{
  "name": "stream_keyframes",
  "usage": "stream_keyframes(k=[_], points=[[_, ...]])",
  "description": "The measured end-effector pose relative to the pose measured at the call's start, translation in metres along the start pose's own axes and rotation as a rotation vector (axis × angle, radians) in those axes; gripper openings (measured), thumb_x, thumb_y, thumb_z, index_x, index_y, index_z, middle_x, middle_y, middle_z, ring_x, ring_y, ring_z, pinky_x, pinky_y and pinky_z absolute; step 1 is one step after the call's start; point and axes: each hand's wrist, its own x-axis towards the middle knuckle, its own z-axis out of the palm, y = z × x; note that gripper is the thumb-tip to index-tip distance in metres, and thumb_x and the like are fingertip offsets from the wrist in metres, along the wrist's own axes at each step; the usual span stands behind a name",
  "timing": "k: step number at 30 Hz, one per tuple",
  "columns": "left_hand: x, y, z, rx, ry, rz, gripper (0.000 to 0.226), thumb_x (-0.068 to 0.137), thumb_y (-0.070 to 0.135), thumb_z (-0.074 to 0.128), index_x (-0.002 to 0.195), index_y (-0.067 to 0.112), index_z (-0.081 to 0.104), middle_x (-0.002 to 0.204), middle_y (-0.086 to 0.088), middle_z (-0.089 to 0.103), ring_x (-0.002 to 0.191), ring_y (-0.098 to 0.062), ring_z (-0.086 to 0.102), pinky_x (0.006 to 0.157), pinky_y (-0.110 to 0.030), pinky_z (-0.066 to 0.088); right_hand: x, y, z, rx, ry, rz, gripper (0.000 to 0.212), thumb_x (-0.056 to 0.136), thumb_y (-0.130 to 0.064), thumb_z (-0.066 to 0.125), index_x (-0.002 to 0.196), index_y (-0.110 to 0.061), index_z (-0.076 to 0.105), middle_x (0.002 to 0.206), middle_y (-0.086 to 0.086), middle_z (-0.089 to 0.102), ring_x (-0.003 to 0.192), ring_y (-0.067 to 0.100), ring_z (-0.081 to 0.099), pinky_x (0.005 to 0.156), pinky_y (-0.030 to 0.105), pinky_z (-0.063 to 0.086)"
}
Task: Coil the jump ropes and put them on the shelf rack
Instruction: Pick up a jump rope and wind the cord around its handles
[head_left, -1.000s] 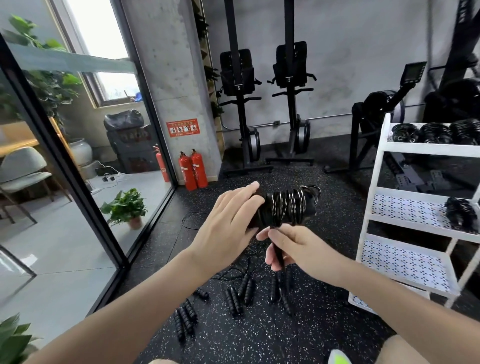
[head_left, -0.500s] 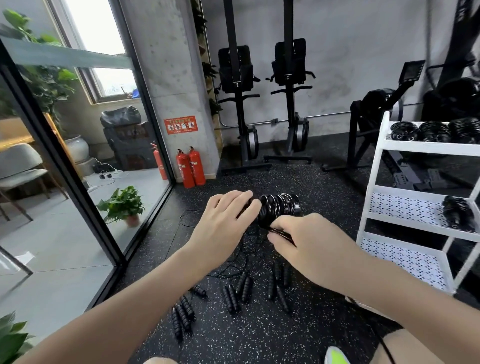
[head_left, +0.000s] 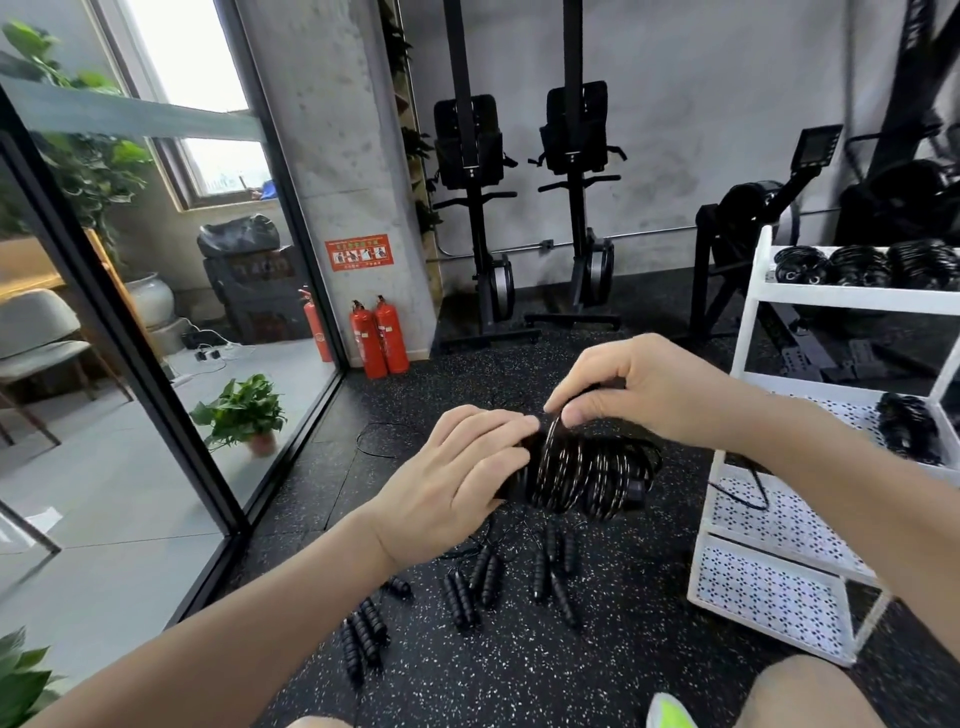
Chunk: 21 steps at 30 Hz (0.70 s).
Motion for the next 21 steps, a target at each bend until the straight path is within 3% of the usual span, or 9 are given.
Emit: stream_keyframes(k=[4,6,9,11,13,16,17,19,21], points=[[0.011,-0.001,-0.005,-0.081,0.055,-0.014,0.04,0.089,-0.008,0.072,0.119,0.003,0.047,0.136,-0.029,0.055,0.122,-0.043,0.059,0.1,-0.058,0.046,-0.002,0.022,0.013,0.308,0.061,0.08,0.015,0.088,-0.023,0.071,0.099,-0.018,0.08,0.093,0.002,0.078,0.09,0.016,0.073,0.081,0.024,0.056],[0.016,-0.001,-0.006,-0.11,0.057,-0.009,0.041,0.089,-0.008,0.072,0.12,0.003,0.046,0.138,-0.028,0.051,0.123,-0.044,0.057,0.105,-0.059,0.044,-0.006,0.027,0.025,0.415,0.074,0.101,0.021,0.091,-0.019,0.066,0.102,-0.006,0.077,0.096,0.009,0.078,0.091,0.018,0.073,0.082,0.027,0.058],[0.022,-0.002,-0.005,-0.079,0.044,-0.025,0.04,0.09,-0.009,0.069,0.12,0.003,0.045,0.138,-0.029,0.053,0.124,-0.046,0.056,0.101,-0.057,0.047,-0.012,0.032,0.047,0.222,0.035,0.195,0.018,0.098,0.002,0.055,0.087,-0.001,0.069,0.081,0.006,0.071,0.074,0.006,0.065,0.072,0.022,0.055],[0.027,-0.001,-0.003,-0.026,0.044,-0.072,0.038,0.092,-0.006,0.067,0.121,0.004,0.044,0.135,-0.032,0.057,0.124,-0.046,0.057,0.1,-0.056,0.047,-0.018,0.025,0.061,0.043,-0.005,0.324,0.032,0.105,-0.011,0.046,0.076,-0.01,0.06,0.061,-0.007,0.056,0.049,-0.002,0.045,0.048,0.016,0.041],[0.032,0.0,0.0,0.042,0.048,-0.132,0.043,0.088,-0.005,0.072,0.12,0.004,0.044,0.136,-0.029,0.057,0.123,-0.045,0.057,0.1,-0.055,0.047,-0.023,0.018,0.075,0.005,-0.067,0.349,0.035,0.107,-0.035,0.04,0.087,-0.016,0.063,0.054,-0.007,0.054,0.04,0.003,0.04,0.04,0.017,0.033],[0.037,-0.002,0.005,0.14,0.071,-0.215,0.046,0.084,-0.005,0.076,0.116,0.006,0.045,0.138,-0.02,0.05,0.121,-0.041,0.056,0.096,-0.053,0.047,-0.028,0.013,0.086,-0.104,-0.067,0.322,0.023,0.108,-0.038,0.04,0.126,-0.027,0.047,0.071,-0.004,0.065,0.047,0.007,0.05,0.045,0.025,0.043],[0.038,-0.004,0.006,0.17,0.086,-0.226,0.043,0.086,-0.005,0.074,0.116,0.007,0.045,0.137,-0.018,0.048,0.121,-0.04,0.055,0.095,-0.052,0.047,-0.029,0.01,0.087,-0.175,-0.044,0.312,0.035,0.108,-0.036,0.04,0.141,-0.027,0.038,0.072,-0.003,0.063,0.049,0.01,0.051,0.047,0.027,0.043],[0.04,-0.008,0.009,0.239,0.091,-0.221,0.031,0.091,-0.004,0.063,0.114,0.007,0.045,0.134,-0.018,0.05,0.119,-0.039,0.054,0.093,-0.05,0.047,-0.032,-0.003,0.086,-0.415,-0.013,0.26,0.047,0.106,-0.035,0.038,0.15,-0.023,0.028,0.07,-0.006,0.052,0.056,0.013,0.051,0.051,0.026,0.04],[0.039,-0.012,0.012,0.296,0.066,-0.224,0.022,0.094,-0.003,0.053,0.112,0.006,0.047,0.129,-0.022,0.058,0.117,-0.039,0.054,0.091,-0.05,0.048,-0.035,-0.023,0.086,-0.592,0.043,0.196,0.045,0.104,-0.037,0.04,0.144,-0.018,0.033,0.077,-0.01,0.05,0.068,0.018,0.057,0.06,0.029,0.04]])
